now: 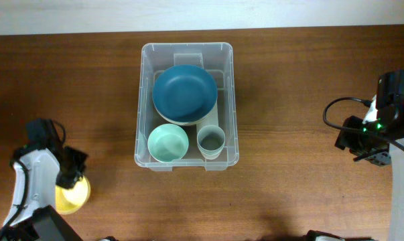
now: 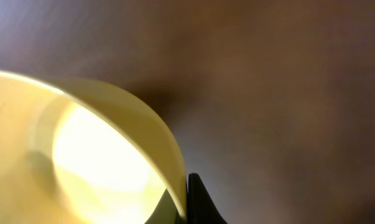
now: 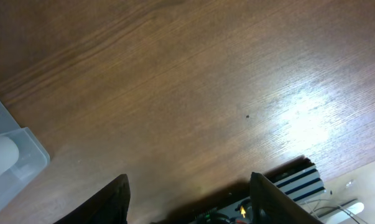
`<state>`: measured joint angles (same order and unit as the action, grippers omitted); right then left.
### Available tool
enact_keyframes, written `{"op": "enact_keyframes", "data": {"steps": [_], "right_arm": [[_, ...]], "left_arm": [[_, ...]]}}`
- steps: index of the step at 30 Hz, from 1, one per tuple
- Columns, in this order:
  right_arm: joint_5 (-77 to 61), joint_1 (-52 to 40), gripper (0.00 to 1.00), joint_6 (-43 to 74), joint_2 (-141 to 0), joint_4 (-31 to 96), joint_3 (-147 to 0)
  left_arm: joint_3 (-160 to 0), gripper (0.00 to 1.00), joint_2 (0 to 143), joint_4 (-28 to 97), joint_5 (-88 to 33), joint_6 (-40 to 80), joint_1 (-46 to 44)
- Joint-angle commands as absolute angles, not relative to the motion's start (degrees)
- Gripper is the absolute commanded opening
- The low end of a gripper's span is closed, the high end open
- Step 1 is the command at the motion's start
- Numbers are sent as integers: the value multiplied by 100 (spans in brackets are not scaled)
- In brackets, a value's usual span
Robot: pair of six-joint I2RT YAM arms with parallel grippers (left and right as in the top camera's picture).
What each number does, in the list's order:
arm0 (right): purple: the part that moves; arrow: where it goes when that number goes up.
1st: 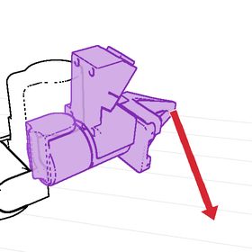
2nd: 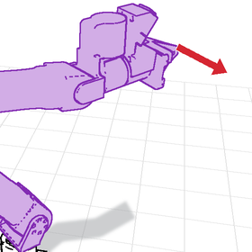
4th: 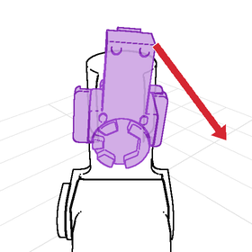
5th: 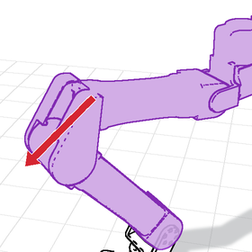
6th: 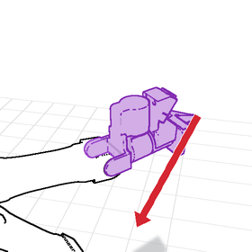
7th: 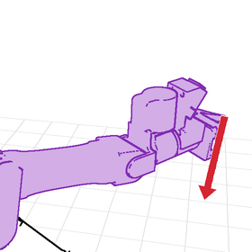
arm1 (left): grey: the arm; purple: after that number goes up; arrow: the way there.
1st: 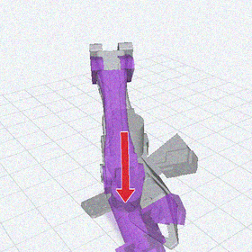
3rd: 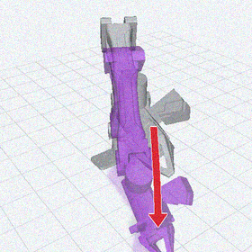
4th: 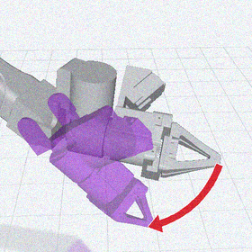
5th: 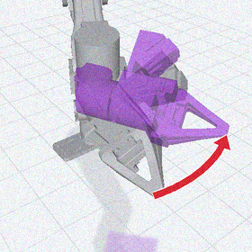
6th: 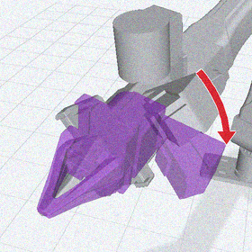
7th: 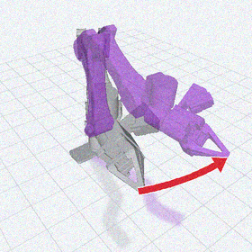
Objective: Pack container
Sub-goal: 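Move left gripper to the yellow bowl and grasp its rim, then carry the yellow bowl and stack it onto the mint-green bowl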
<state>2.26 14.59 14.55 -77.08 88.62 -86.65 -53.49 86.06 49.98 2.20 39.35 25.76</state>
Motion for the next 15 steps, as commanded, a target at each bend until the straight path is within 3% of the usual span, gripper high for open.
{"op": "enact_keyframes", "data": {"steps": [1, 8, 15], "right_arm": [[217, 1466, 58, 1431, -7627, 8855, -8678], [217, 1466, 58, 1431, -7627, 8820, -8678], [217, 1466, 58, 1431, -7627, 8820, -8678]], "left_arm": [[-6615, 1, 8547, 5474, -123, 3236, 2043], [-8191, 1, 8547, 6020, -113, 2392, 368], [-8508, 1, 8560, 5988, -108, 1225, -1487]]}}
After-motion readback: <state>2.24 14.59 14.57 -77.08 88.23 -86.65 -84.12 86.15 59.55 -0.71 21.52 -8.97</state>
